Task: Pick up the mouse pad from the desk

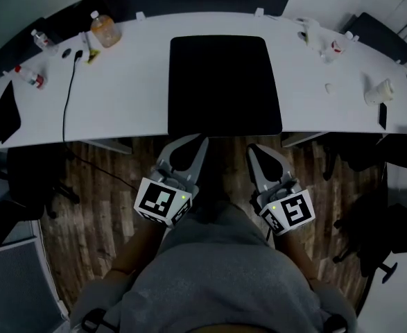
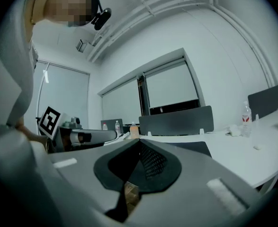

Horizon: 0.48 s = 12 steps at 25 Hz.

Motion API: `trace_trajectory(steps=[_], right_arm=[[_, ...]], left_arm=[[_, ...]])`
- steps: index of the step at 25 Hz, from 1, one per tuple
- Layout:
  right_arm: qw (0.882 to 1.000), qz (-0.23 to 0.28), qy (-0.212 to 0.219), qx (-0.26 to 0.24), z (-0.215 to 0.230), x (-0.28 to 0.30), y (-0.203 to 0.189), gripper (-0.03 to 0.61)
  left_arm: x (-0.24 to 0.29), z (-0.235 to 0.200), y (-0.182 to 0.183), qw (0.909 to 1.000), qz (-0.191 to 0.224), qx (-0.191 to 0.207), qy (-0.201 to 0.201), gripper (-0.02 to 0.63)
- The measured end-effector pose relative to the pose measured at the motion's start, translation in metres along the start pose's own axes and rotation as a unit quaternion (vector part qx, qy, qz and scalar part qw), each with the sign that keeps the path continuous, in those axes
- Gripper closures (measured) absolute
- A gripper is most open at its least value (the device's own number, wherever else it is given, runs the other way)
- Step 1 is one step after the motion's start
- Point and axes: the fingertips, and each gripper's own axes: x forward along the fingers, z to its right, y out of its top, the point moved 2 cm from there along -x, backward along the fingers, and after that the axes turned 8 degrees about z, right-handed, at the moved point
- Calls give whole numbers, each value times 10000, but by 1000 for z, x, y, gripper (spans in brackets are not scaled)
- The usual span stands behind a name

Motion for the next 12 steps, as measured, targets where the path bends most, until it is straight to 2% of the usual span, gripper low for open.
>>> trace_trajectory(steps=[4, 9, 10, 12], right_arm=[[9985, -386, 341, -172, 8, 5, -11, 582], [9894, -875, 752, -887, 29, 15, -45, 583], [9856, -1010, 880, -1033, 31, 17, -52, 579], [9756, -1265, 1149, -1379, 35, 20, -68, 544]], left_arm=[[7, -3, -25, 9991, -347, 251, 1, 612], [14, -15, -56, 9936, -835, 756, 55, 611], [17, -16, -62, 9917, -942, 878, 43, 570], [21, -17, -73, 9860, -1199, 1161, -14, 545]])
